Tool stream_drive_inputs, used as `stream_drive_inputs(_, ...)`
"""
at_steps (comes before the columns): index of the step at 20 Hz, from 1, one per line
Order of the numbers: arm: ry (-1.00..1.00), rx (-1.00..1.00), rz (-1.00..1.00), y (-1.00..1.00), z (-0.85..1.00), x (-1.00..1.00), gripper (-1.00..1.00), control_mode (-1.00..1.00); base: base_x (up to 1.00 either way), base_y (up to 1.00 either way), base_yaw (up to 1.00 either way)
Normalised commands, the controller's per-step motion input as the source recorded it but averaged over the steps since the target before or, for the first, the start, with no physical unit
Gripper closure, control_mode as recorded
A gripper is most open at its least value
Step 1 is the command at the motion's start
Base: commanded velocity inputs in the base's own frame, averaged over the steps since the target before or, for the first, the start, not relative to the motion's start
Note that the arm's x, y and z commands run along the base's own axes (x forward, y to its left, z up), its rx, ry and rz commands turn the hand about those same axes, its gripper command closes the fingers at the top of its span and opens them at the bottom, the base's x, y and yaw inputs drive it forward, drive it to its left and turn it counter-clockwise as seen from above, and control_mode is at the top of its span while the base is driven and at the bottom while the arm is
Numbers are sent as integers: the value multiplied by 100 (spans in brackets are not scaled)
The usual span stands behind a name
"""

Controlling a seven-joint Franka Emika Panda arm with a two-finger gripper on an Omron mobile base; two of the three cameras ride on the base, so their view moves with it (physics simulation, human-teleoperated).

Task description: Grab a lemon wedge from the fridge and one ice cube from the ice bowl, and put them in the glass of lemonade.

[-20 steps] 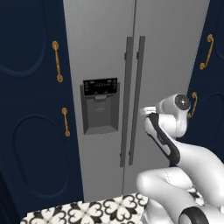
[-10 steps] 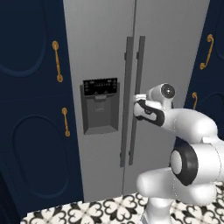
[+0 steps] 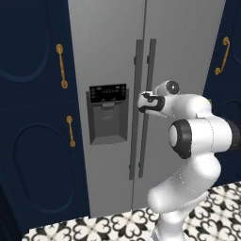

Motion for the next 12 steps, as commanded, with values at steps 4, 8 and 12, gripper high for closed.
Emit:
stream_drive_inputs(4,0,0,0,-1,-8,97,-100,-100,0,0,0)
stream_drive_inputs(8,0,0,1,-14,-14,100,-100,-100,0,0,0)
stream_drive_inputs(12,1,0,1,-5,-21,94,100,-100,0,0,0)
